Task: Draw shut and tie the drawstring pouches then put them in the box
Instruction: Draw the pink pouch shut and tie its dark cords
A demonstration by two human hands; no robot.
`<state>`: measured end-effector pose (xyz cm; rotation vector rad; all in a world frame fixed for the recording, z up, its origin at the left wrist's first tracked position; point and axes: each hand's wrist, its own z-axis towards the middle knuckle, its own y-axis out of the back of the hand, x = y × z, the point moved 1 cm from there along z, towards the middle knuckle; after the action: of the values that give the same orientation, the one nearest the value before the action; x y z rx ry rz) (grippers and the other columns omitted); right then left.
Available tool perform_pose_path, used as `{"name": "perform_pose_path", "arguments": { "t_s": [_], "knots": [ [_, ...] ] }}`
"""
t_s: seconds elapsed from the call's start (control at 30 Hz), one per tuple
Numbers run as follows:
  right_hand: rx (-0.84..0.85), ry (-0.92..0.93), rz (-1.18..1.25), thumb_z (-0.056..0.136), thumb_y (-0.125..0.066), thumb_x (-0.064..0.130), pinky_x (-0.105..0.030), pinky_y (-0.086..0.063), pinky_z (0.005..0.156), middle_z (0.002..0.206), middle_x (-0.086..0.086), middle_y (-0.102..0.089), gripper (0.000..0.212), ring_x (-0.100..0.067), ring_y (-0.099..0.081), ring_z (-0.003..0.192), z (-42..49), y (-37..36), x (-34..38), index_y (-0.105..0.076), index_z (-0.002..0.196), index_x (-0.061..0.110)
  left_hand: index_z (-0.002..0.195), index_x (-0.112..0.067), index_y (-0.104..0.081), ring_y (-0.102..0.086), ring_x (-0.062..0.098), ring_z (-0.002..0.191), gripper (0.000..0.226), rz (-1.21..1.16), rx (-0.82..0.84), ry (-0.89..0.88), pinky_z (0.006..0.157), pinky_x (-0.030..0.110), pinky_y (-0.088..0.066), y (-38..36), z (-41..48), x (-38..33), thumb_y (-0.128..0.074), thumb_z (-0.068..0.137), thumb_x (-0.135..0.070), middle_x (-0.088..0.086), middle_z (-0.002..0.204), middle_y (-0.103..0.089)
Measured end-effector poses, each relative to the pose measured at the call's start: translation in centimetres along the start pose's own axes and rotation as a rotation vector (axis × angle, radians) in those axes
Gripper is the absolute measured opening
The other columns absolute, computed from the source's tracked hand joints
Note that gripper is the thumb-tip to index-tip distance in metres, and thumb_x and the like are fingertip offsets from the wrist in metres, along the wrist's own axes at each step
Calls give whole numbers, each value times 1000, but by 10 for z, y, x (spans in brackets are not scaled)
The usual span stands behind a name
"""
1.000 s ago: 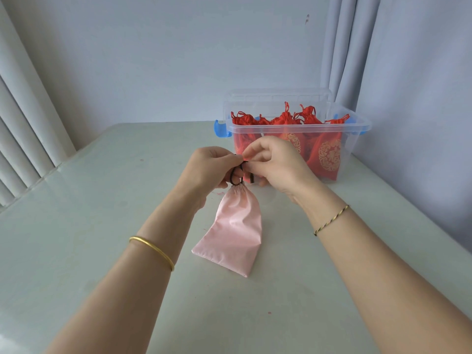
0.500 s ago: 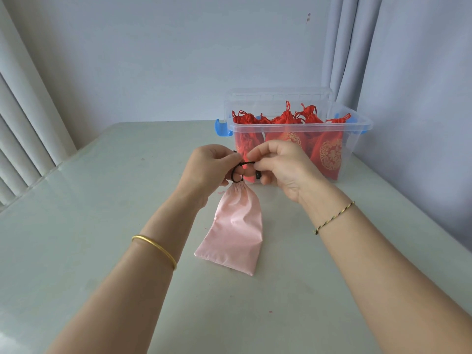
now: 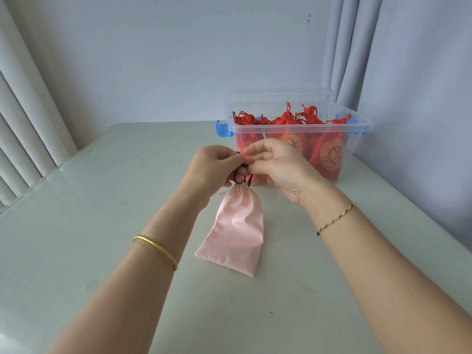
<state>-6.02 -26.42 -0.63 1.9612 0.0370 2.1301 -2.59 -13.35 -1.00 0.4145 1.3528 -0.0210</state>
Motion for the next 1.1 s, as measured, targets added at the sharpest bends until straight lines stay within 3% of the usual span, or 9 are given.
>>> {"name": "perform_pose_path", "arguments": {
  "t_s": [0.1,0.23,0.4,0.53,0.67,1.1],
  "knots": [
    [-47,29,-42,81,-50,-12,-27,-53,59,88,-13,-63,27,-18,-62,68,1,-1,0,-57,99,7,82,-5,-67,-55,6,51,17,-12,-10,1,52,18,-41,0,0,0,-56,89,-15,2,65,-66],
    [-114,100,-61,75,-51,-7,-26,-42,53,63,-5,-56,19,-16,-50,57,-1,-1,3,-55,78,10,79,-7,-66,-54,7,50,15,-16,-38,-3,52,18,-40,0,-1,0,-57,89,-15,0,61,-63],
    [-57,183,-158,70,-69,-2,-42,-54,70,71,-2,-59,22,-17,-56,69,-2,-5,-2,-56,72,15,71,-10,-64,-51,11,50,18,-21,-90,-24,49,16,-43,0,0,0,-57,88,-12,2,55,-60],
    [-33,283,-260,70,-75,3,-26,-52,66,73,1,-62,21,-10,-60,69,0,-3,-2,-60,75,16,68,-10,-64,-49,9,46,21,-11,-117,-31,44,15,-40,1,1,2,-58,88,-12,-4,45,-56],
    [-65,356,-346,70,-78,7,-9,-42,58,65,14,-56,18,3,-53,56,0,-6,-2,-65,79,13,64,-12,-63,-45,2,38,23,11,-162,-33,43,14,-39,2,3,3,-59,86,-12,-9,38,-53],
    [-122,425,-418,76,-73,8,-14,-47,64,82,1,-65,10,-12,-61,73,0,-12,-2,-73,86,10,64,-11,-64,-50,6,42,21,28,-202,-61,47,16,-45,6,3,1,-58,84,-8,-6,42,-55]
  ]
}}
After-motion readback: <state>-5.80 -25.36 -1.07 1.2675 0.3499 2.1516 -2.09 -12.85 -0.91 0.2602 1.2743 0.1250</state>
